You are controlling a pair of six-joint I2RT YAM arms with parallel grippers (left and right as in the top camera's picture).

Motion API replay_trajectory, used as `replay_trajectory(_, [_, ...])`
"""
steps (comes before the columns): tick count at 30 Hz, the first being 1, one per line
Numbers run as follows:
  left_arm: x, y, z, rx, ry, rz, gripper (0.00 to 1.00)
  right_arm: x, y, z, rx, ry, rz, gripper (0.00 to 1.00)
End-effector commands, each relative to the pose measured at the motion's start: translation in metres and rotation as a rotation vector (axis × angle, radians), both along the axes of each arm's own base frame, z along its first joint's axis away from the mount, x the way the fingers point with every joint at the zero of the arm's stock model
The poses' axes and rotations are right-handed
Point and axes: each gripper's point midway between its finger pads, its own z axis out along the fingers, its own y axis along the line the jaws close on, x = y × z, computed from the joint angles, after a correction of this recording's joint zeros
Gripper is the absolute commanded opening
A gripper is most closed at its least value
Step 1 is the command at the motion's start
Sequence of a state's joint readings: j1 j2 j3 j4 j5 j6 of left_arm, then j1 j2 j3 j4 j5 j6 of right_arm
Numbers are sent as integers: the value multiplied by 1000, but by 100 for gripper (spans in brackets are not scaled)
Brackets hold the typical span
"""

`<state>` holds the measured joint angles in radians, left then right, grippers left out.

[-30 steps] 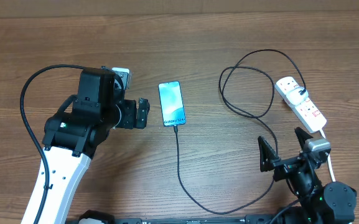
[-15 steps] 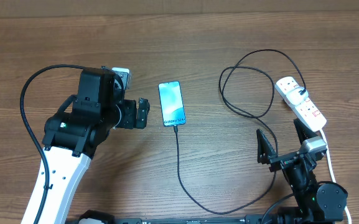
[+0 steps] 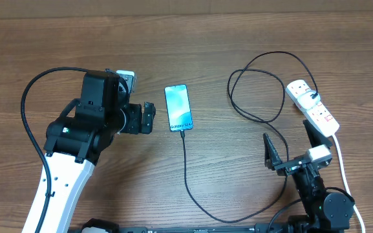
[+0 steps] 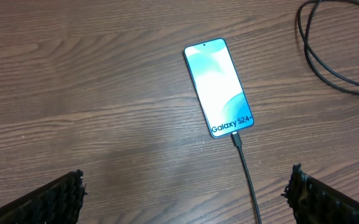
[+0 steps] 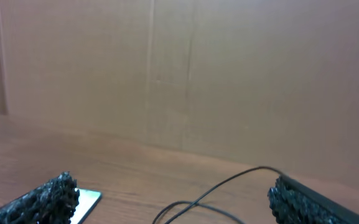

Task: Plug charger to phone and switch on socket

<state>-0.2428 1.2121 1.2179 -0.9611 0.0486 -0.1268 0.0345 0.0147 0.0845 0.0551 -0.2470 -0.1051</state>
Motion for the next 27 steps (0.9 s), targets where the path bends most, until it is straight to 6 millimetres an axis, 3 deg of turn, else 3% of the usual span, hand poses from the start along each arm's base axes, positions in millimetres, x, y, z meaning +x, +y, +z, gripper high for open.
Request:
replay_trajectory(1, [0,-3,-1,6,1,-23,100,3,-2,-8,-21,-21,-21,100])
replay_trajectory(9, [0,-3,-1,6,1,-24,100,7,-9,-19,-10,-3,-62,100])
replay_trajectory(14, [0,-3,-1,6,1,-24,100,10,-11,-38,-4,77,-71,100])
replay_trajectory(19, [0,-3,-1,6,1,-24,100,14,-23,-66,113,223,-132,100])
replay_trajectory(27, [0,-3,-1,6,1,-23,100,14,-25,-66,107,222,-144,100])
